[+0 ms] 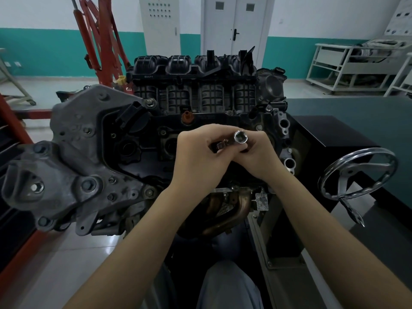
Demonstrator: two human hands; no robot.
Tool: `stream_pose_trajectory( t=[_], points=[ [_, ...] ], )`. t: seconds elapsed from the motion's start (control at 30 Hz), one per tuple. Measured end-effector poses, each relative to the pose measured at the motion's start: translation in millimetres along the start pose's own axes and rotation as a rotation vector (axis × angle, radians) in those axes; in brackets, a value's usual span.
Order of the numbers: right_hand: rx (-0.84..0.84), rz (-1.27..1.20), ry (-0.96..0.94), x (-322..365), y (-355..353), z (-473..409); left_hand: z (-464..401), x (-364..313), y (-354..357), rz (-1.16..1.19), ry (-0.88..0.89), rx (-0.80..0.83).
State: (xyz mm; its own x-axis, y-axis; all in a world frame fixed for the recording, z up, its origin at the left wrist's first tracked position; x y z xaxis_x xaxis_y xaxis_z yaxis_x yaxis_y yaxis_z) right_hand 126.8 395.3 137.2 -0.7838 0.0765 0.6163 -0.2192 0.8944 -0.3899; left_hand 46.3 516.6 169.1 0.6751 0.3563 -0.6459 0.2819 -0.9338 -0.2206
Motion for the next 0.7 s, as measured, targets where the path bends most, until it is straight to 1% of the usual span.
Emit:
stream_pose_trajectory(
  t=[0.07, 0.13, 0.17, 0.27, 0.37, 0.47, 0.53, 0.57, 0.63, 0.7],
  points=[
    [0.038, 0.018, 0.005, 2.0, 1.5, 0.4, -0.3, 0.9, 0.6, 0.060, 0.002, 0.057],
    [0.023, 0.018, 0.035, -1.1, 0.3, 0.3, -0.6, 0.5, 1.6, 0.137, -0.018, 0.128],
    [0.000, 0.018, 0.042, -3.7, -0.8, 0.0, -0.9, 1.1, 1.9, 0.139, -0.022, 0.144],
    [-0.042, 0.004, 0.045, -6.6, -2.4, -0.7, -1.0, 1.9, 1.5, 0.016, -0.017, 0.087],
    [-0.032, 0.007, 0.012, -2.9, -1.8, -0.1, -0.8, 2.8, 0.3, 0.010, -0.012, 0.040],
    [0.022, 0.019, 0.010, 1.6, 0.6, 0.3, -0.9, 5.7, 0.7, 0.116, -0.016, 0.095],
    [0.003, 0.017, 0.030, -1.1, -0.5, 0.1, -0.5, 5.6, 1.2, 0.163, -0.028, 0.143],
    [-0.017, 0.016, 0.035, -2.9, -1.5, 0.0, -0.7, 5.4, 1.5, 0.145, -0.027, 0.147],
    [-0.037, 0.002, 0.039, -4.3, -2.2, -0.2, -1.4, 5.1, 0.8, 0.062, -0.023, 0.093],
    [-0.052, -0.019, 0.027, -2.6, -1.5, -0.4, -2.1, 5.8, -0.6, 0.037, -0.039, 0.024]
  ],
)
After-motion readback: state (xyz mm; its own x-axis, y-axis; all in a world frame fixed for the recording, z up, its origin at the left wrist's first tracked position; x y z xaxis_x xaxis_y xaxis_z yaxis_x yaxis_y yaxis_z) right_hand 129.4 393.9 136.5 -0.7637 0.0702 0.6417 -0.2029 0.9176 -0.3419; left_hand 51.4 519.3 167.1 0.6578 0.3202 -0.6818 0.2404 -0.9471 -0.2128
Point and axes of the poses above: each hand's wrist, its own z-axis away from the middle knuckle, its own y-axis out of the palm, x = y × z, the point moved 4 cm from there along -z, towards the middle knuckle
